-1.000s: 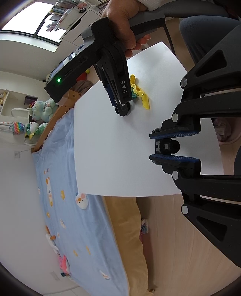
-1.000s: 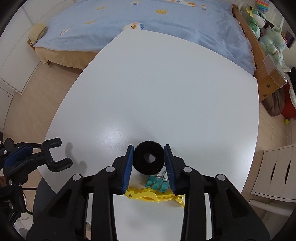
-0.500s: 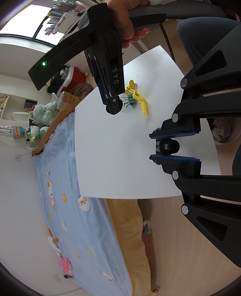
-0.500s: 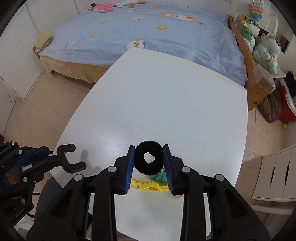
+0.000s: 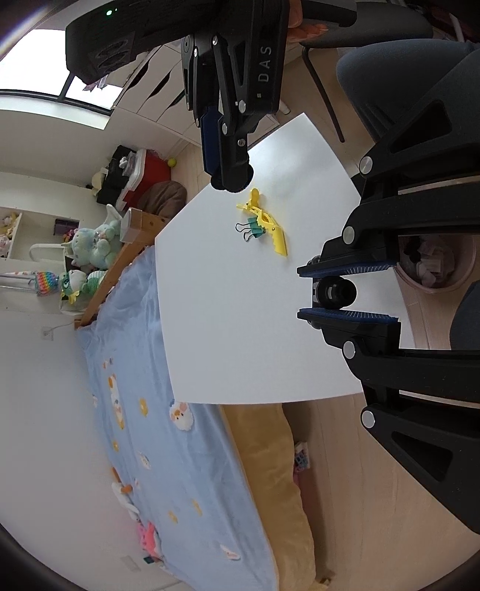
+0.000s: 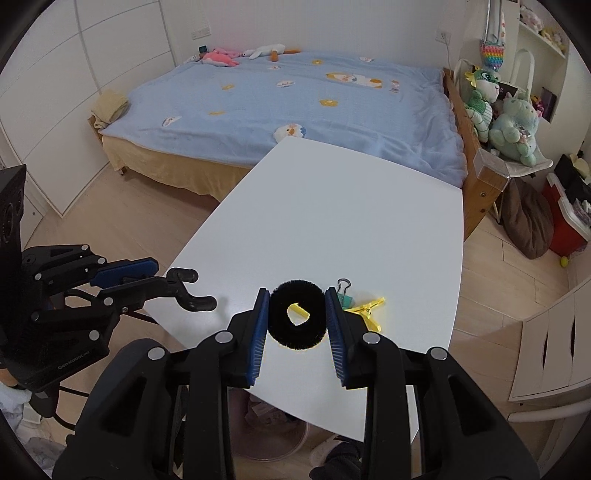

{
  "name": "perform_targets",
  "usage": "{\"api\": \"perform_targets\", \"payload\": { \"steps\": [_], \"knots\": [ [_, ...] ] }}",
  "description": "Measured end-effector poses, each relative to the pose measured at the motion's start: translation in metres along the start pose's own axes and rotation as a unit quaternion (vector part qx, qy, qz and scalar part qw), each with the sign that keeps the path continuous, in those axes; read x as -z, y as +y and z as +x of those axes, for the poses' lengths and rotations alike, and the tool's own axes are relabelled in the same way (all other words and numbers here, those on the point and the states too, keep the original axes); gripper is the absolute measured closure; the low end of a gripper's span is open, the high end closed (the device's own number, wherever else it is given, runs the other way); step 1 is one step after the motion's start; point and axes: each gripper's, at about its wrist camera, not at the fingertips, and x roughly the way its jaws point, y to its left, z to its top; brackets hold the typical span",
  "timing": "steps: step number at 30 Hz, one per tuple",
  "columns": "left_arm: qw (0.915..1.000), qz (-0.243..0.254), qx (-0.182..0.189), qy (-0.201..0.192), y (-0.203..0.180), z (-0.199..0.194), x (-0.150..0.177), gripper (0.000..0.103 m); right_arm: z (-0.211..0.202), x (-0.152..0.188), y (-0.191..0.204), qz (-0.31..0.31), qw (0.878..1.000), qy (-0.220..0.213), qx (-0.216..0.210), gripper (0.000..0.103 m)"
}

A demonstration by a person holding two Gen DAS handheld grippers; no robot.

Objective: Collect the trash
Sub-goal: 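Carry handle and scrunchie over the pink bin and open both grippers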

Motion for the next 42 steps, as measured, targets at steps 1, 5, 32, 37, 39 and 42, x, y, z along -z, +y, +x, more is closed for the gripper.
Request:
{"api": "perform_targets", "payload": {
  "steps": [1, 5, 32, 37, 39, 42],
  "knots": [
    [1.0000, 0.002, 0.001, -0.002, -0.002, -0.003, 0.001, 0.086, -0.006, 0.004, 0.002, 0.000, 1.000, -0.006, 0.000, 0.073],
    [0.9999, 0.008, 0.005, -0.010, -0.006, -0.014, 0.004, 0.086, -0.026, 0.021, 0.008, 0.004, 1.000, -0.023, -0.005, 0.073],
    [0.9983, 0.037, 0.041, -0.019, -0.039, -0.065, 0.060, 0.086, -0.065, 0.131, 0.045, 0.021, 0.999, -0.013, -0.040, 0.073],
    [0.9981, 0.037, 0.045, -0.016, -0.038, -0.066, 0.063, 0.086, -0.058, 0.134, 0.048, 0.020, 0.998, -0.004, -0.054, 0.072],
    [0.9982, 0.037, 0.044, -0.016, -0.037, -0.066, 0.064, 0.086, -0.055, 0.135, 0.049, 0.020, 0.998, -0.001, -0.057, 0.068],
    [0.9983, 0.035, 0.044, -0.015, -0.036, -0.065, 0.063, 0.086, -0.056, 0.135, 0.049, 0.022, 0.998, -0.006, -0.060, 0.030]
  ]
}}
